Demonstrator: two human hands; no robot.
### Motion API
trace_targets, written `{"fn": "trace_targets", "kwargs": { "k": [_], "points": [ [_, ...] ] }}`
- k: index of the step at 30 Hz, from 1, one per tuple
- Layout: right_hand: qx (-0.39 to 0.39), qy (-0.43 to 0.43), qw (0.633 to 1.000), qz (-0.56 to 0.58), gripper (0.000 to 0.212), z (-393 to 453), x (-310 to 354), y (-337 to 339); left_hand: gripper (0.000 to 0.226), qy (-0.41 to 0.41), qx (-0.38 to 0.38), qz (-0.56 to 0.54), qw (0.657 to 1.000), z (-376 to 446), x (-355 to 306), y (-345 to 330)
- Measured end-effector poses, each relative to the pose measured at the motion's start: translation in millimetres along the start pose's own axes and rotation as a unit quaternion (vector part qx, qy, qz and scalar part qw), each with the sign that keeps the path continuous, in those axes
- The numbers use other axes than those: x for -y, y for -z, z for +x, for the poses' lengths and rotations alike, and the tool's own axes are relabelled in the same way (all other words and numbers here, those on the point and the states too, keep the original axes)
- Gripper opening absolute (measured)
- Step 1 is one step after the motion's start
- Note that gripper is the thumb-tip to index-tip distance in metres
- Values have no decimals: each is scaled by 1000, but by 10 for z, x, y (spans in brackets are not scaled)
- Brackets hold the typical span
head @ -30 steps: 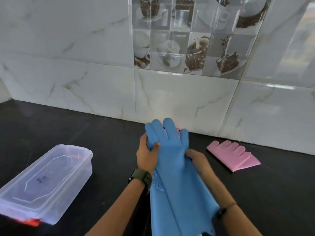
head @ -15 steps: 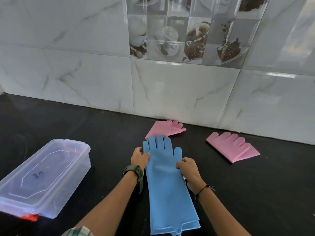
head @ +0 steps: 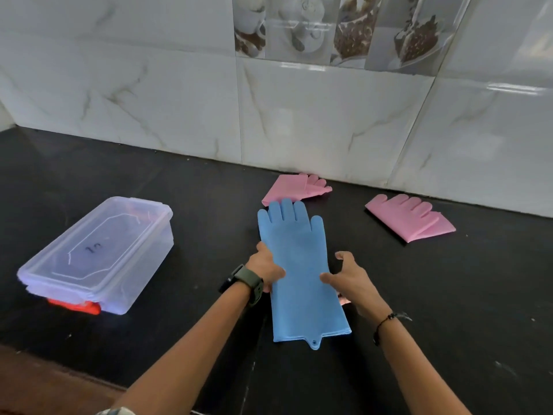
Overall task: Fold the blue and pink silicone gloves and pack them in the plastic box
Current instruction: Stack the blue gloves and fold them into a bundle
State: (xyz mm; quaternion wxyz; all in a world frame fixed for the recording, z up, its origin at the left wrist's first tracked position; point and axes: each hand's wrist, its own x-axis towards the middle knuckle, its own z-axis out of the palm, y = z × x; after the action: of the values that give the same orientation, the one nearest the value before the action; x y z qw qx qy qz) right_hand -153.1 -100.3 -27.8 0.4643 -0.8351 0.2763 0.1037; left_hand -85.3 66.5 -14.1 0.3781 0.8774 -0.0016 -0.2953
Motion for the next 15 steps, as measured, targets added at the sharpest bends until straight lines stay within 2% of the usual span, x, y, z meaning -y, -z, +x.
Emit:
{"fn": "trace_targets", "kwargs": {
  "k": [2,6,8,11,13,15],
  "points": [
    [8,3,1000,-6,69,-61,-46,-10,55,-7,-9,39,999,-103,44,-92],
    [15,-6,1000,-17,62,-174,-43,2,59,-25,-14,31,999,-215,135,-110],
    [6,1,997,-73,58,-229,-48,-2,61,-56,-6,135,989,-272,166,-122],
    [-29,35,959,-280,58,-297,-63,-13,54,-138,-3,358,924,-378,259,-166],
    [-30,68,934,-350,61,-326,-112,0,46,-224,-17,444,867,-475,366,-169],
    [-26,148,908,-391,64,-375,-181,55,51,-338,-14,481,809,-548,494,-137]
  ]
}}
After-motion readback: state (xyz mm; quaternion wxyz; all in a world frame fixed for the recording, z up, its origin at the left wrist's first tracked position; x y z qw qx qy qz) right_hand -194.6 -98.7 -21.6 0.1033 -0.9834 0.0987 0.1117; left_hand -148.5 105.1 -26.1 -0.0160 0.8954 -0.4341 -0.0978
